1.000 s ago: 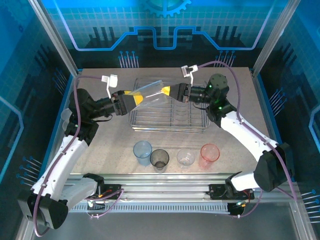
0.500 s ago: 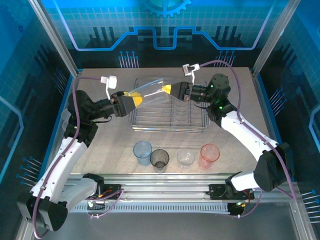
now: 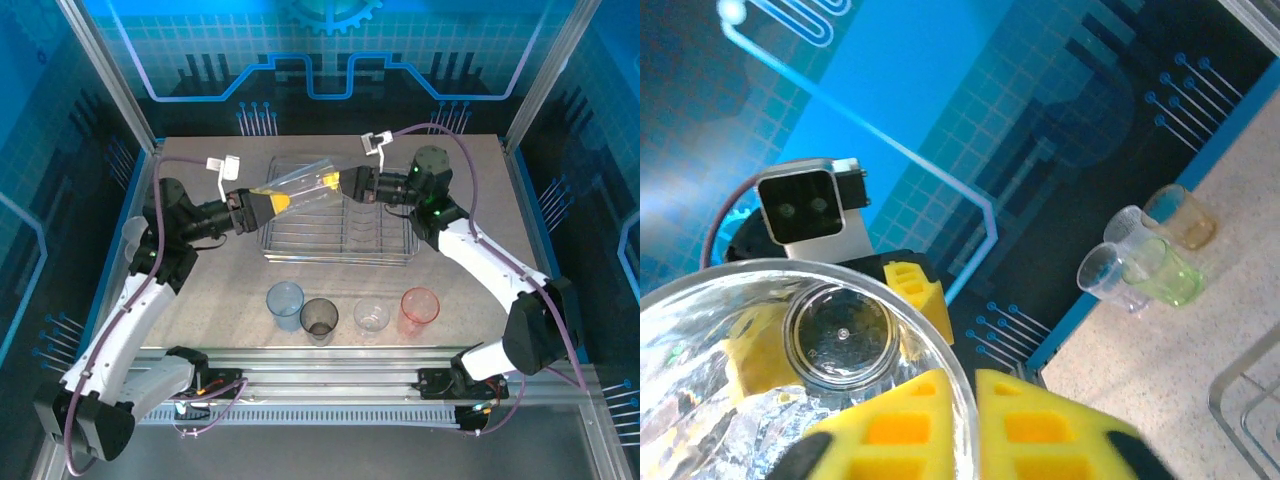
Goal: Load the cups into the dish rack
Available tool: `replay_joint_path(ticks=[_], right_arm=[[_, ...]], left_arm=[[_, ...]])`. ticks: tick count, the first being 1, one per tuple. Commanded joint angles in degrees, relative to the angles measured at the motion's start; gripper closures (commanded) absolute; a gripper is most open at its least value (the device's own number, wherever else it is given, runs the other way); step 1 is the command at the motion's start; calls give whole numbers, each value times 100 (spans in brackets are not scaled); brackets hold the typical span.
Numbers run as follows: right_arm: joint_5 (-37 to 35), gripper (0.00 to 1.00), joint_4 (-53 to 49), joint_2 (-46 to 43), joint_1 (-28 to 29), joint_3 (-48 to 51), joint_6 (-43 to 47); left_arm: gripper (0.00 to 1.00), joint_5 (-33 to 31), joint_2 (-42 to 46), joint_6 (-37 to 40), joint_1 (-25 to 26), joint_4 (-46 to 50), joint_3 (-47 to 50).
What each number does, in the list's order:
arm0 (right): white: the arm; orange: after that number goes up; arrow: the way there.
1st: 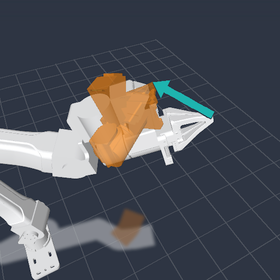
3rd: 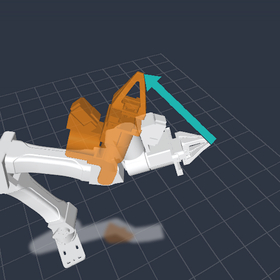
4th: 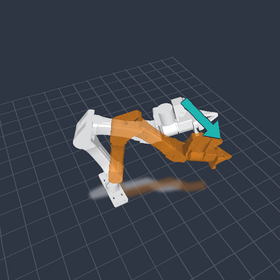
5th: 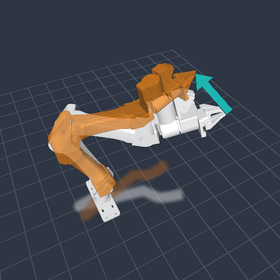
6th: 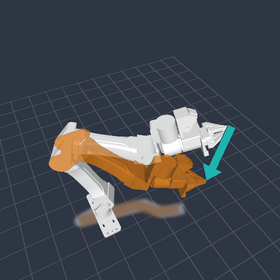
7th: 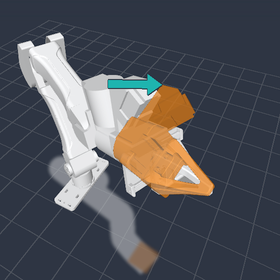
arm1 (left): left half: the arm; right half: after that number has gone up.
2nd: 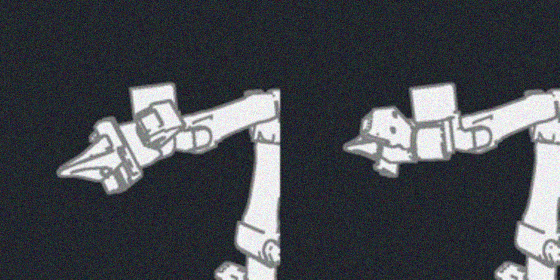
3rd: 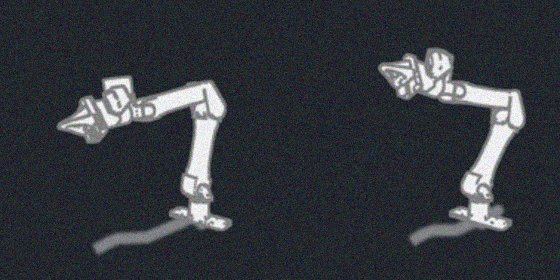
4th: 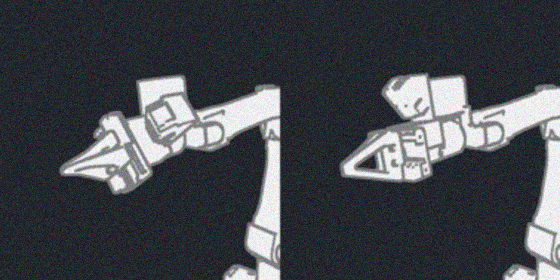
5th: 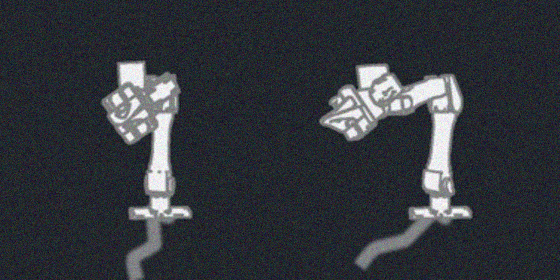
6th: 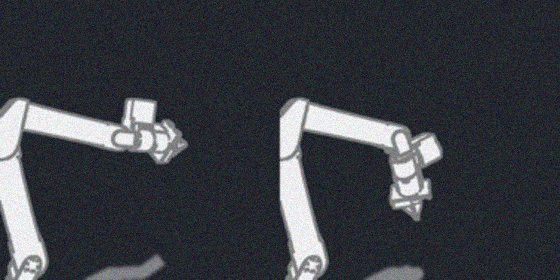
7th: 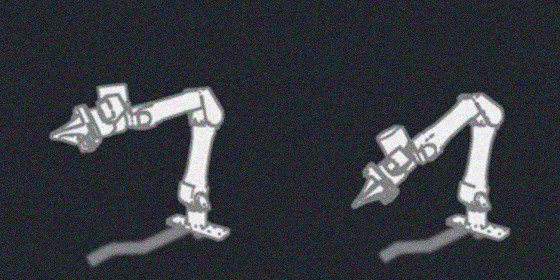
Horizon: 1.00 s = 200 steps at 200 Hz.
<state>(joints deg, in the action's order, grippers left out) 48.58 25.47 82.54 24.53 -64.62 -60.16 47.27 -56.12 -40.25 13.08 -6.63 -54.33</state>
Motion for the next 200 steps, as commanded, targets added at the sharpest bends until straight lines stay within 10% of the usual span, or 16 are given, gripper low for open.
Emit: replay_joint_path(ticks=[1,46,112,164,200], right_arm=[[-418,70,-1041,-98,-55,-342,684],[-2428,63,-5231,38,-417,-1024,2477],[-4074,50,-7225,984,444,-1802,3769],[-6941,45,-8597,1213,404,-2243,3546],[-7075,43,-8519,1117,-183,-1777,3582]], left_arm=[[92,-759,230,764,50,1175,-248],[100,-3168,-159,1254,54,3705,-1070],[100,-4703,-585,1237,47,5073,-1795],[100,-4763,-1100,1463,54,5588,-2270],[100,-4656,-1486,1624,145,5916,-2614]])
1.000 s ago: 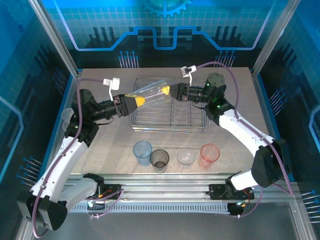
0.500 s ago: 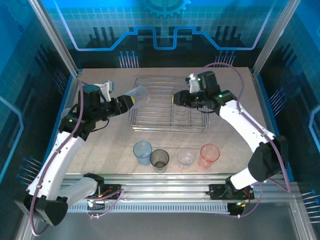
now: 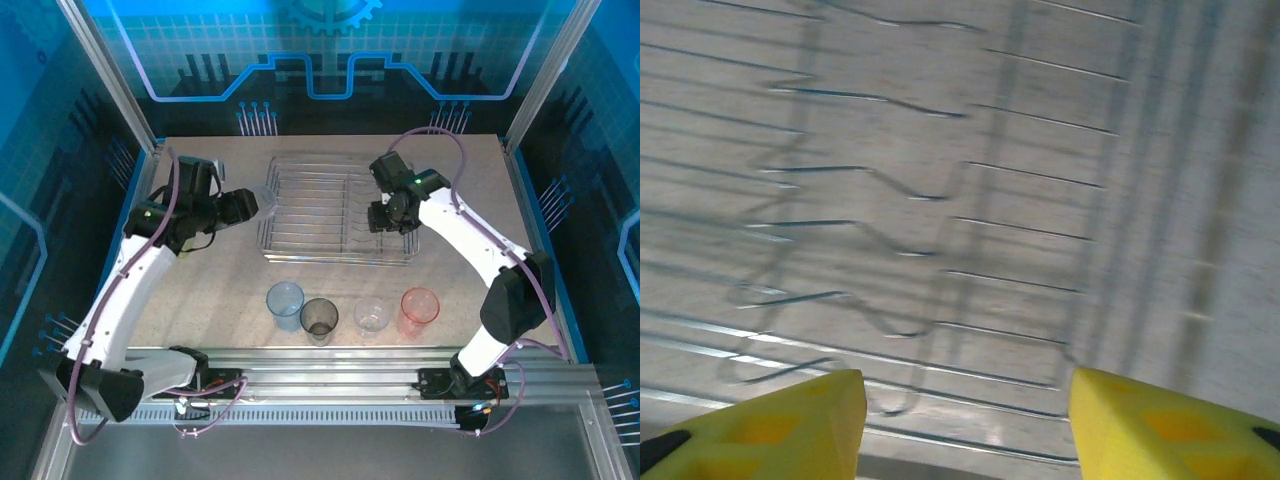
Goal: Load the cups into the dish rack
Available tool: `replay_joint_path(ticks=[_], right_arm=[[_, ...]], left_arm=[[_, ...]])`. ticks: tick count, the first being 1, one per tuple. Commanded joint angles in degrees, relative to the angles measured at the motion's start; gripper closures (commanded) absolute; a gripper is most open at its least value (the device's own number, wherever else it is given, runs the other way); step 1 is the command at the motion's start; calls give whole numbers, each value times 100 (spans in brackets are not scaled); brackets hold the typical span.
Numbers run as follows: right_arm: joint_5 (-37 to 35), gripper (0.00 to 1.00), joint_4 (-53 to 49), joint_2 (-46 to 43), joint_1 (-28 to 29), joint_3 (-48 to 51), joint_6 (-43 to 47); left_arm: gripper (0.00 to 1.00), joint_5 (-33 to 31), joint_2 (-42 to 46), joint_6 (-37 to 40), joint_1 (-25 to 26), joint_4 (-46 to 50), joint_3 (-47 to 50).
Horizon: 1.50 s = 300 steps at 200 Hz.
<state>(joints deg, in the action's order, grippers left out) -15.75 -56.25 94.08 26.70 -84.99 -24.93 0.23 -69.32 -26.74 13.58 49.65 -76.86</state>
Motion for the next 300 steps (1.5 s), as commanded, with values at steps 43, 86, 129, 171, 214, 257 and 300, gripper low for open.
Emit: replay_joint_path(ticks=[43,86,129,171,214,257,300], right_arm=[[-493,44,-20,95,-642,647,314],[-270,57,229,293,-690,954,467],[-153,88,287,363,-692,1196,725],[-40,90,542,94,-572,1604,996],[-191,93,503,18,-468,1801,961],[-246,96,329,-157,-457,1983,721],[-315,98,163,-416,-460,2177,391]], left_arm=[[100,-41,-734,645,375,662,-953],[100,-189,-1413,805,486,1041,-1530],[100,-448,-2184,957,509,1614,-2396],[99,-680,-2661,1018,616,1845,-2924],[97,-946,-3058,986,776,2079,-3275],[97,-1326,-3639,954,829,2633,-3844],[98,-1568,-3928,824,830,2715,-3958]])
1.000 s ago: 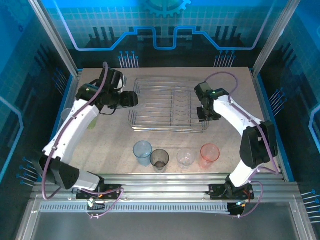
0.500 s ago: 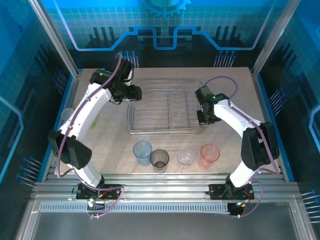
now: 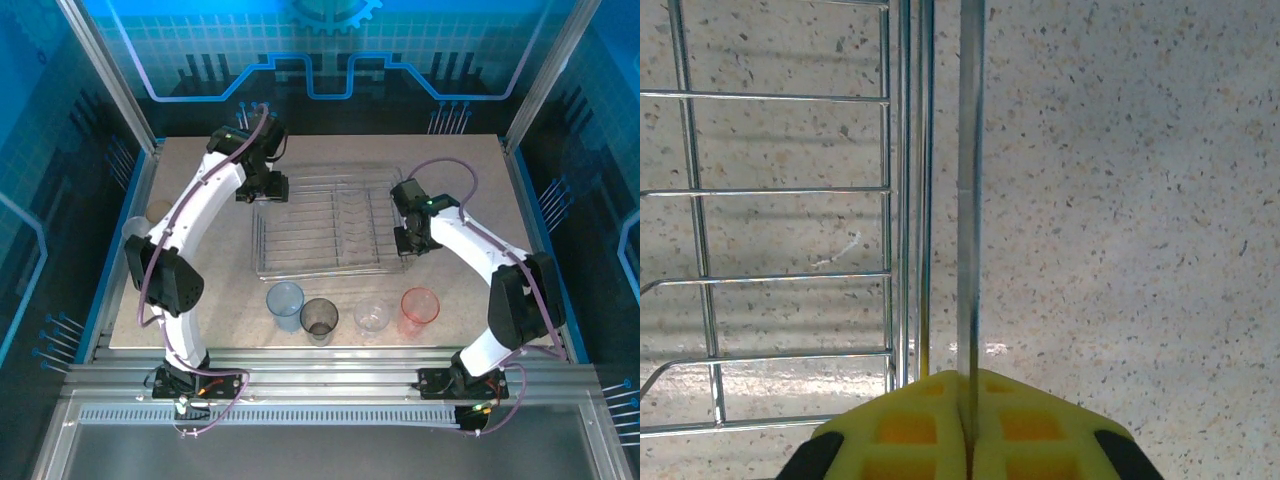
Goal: Load the cups into the dish rack
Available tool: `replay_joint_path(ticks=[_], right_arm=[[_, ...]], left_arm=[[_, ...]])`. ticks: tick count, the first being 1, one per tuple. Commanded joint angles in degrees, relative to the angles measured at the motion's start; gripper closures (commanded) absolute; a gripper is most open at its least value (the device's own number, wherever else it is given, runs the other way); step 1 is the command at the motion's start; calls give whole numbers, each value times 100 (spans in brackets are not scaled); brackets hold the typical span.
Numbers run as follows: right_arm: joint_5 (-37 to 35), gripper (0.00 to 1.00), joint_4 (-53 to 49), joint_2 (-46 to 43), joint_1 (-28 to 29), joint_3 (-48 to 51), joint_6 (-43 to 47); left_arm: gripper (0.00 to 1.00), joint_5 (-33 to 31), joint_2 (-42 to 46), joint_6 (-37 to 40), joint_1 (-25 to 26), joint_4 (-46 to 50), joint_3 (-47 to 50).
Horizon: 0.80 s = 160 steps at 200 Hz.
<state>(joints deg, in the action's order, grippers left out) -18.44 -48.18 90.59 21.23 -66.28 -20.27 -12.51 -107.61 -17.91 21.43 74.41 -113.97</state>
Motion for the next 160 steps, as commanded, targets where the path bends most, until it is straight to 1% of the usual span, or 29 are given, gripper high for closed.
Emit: replay_joint_path(ticks=[1,26,53,58,72,109,128,146,160], right_arm=[[-50,98,-642,-71,84,312,-74],[-122,98,-711,-120,88,358,-97],[-177,96,-767,-180,85,396,-161],[-181,94,-780,-202,83,411,-179],[-169,81,-772,-269,85,437,-185],[-219,75,-926,-326,66,362,-143],[-190,65,-978,-422,58,328,-143],[-92,56,-975,-610,49,300,-149],[50,51,-965,-816,36,265,-111]], left_arm=[[97,-294,-105,-61,45,231,-247],[98,-295,-301,35,45,75,-379],[98,-356,-744,175,45,181,-886],[98,-364,-840,198,44,203,-987],[98,-382,-1086,268,45,288,-1257],[98,-224,-1617,293,44,431,-1736],[98,-124,-1696,286,50,429,-1768],[98,-182,-1739,338,54,424,-1769],[98,-242,-1775,396,54,409,-1760]])
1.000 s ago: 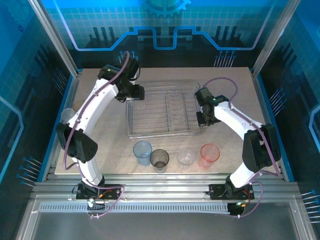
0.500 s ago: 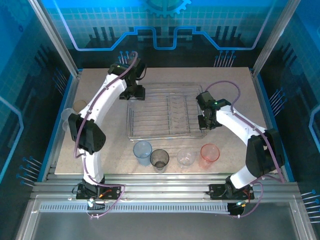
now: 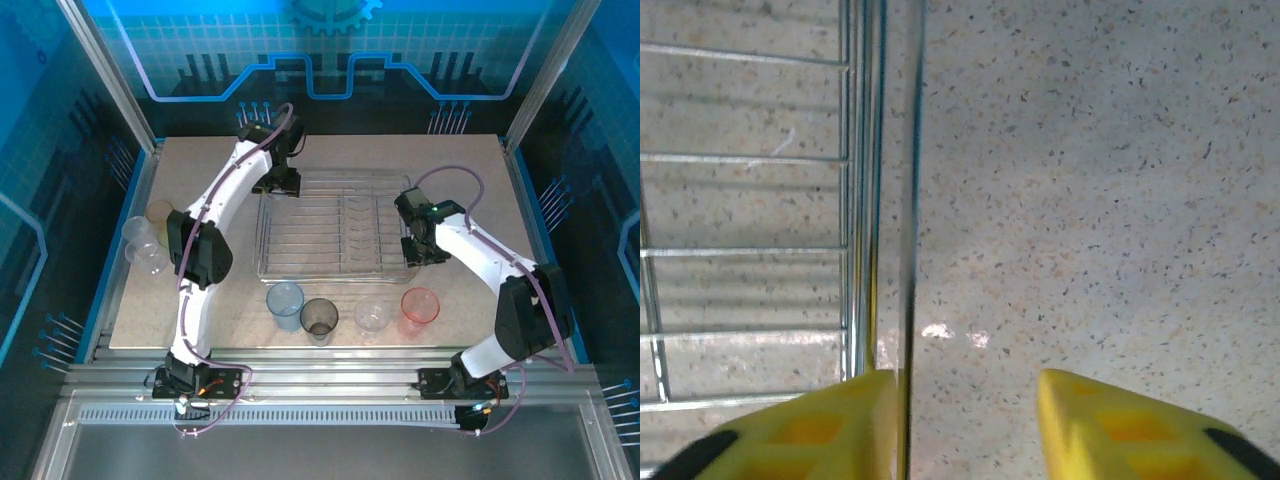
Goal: Load the cups into the dish rack
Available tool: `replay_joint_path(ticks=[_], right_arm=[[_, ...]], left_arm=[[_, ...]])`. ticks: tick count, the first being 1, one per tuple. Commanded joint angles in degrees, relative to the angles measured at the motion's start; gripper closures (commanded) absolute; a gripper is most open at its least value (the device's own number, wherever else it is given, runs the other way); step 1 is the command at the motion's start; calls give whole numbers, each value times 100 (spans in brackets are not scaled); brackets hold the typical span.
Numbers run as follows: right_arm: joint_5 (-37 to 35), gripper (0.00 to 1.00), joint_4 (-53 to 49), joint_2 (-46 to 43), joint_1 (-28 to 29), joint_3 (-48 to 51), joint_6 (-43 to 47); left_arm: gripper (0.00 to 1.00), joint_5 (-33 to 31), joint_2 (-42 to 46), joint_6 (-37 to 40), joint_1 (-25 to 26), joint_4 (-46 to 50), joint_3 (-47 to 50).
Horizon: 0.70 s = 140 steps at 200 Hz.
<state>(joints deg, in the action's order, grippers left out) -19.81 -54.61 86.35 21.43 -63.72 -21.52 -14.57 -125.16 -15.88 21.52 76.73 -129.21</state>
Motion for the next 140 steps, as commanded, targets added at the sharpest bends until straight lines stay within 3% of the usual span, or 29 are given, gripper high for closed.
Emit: replay_joint_path(ticks=[1,46,107,140], right_arm=[[197,51,-322,-413,13,5,15],[455,42,-374,-1348,-76,-183,108],[541,40,-611,-2381,-384,-172,192],[531,40,-737,-2598,-491,-96,210]], left_arm=[[98,-42,-23,192,45,176,-232],[95,-64,-194,322,40,-24,-219],[93,-97,-427,405,28,-140,-313],[81,-175,-485,447,1,-150,-364]])
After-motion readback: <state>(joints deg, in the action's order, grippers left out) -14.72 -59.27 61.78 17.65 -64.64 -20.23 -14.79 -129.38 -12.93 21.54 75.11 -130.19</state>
